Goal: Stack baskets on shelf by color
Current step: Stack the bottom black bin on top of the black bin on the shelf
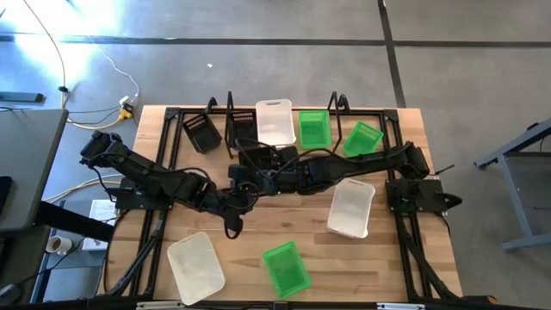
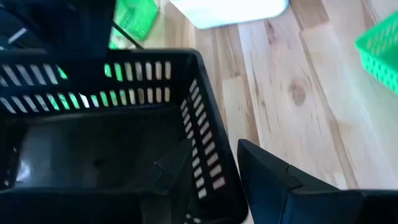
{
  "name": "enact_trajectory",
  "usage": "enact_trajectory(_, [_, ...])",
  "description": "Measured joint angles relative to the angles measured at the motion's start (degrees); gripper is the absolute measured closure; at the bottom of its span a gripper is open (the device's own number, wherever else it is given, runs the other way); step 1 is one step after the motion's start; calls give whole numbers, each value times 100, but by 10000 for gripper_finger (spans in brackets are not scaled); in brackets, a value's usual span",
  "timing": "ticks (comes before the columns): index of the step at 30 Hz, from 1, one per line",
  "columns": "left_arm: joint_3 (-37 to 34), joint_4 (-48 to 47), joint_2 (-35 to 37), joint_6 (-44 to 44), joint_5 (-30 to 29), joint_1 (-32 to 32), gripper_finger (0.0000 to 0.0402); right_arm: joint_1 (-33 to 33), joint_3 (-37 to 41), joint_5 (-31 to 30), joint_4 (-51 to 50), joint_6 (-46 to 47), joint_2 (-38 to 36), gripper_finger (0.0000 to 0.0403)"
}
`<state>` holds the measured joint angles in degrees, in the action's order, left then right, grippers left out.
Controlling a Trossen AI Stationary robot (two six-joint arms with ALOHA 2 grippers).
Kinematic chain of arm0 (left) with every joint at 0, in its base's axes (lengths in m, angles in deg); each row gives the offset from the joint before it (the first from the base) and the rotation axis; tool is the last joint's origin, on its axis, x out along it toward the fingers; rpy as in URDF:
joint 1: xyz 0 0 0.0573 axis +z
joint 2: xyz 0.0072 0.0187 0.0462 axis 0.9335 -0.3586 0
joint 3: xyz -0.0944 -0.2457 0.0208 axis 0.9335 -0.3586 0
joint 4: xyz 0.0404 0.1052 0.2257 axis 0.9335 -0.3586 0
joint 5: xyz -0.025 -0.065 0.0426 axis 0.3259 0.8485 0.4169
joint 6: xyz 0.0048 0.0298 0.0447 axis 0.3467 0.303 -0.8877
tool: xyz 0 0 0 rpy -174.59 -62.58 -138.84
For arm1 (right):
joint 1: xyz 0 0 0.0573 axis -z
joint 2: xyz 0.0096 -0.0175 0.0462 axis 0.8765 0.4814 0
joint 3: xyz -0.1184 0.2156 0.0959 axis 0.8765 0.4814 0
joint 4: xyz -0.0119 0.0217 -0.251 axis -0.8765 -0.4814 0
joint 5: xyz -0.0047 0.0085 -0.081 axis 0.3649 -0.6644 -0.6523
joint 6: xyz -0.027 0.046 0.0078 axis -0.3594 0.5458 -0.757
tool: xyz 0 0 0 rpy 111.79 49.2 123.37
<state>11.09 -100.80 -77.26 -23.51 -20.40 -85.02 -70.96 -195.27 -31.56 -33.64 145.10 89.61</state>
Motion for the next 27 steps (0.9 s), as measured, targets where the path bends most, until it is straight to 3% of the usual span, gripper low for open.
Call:
enact_trajectory(8, [0,-322,2,5,14,0,282,2,-260,24,55,-189,4,403])
enact_trajectory(12, [0,-326,2,87,-359,-4,287,0,-304,33,385,-396,4,403])
enact_trajectory(16, [2,-339,2,116,-473,0,318,0,-304,68,460,-445,4,403])
enact_trajectory(21, [2,-347,4,116,-527,-4,384,2,-304,162,413,-449,7,403])
enact_trajectory(27, [4,-374,9,105,-571,-4,390,1,-304,204,421,-590,6,403])
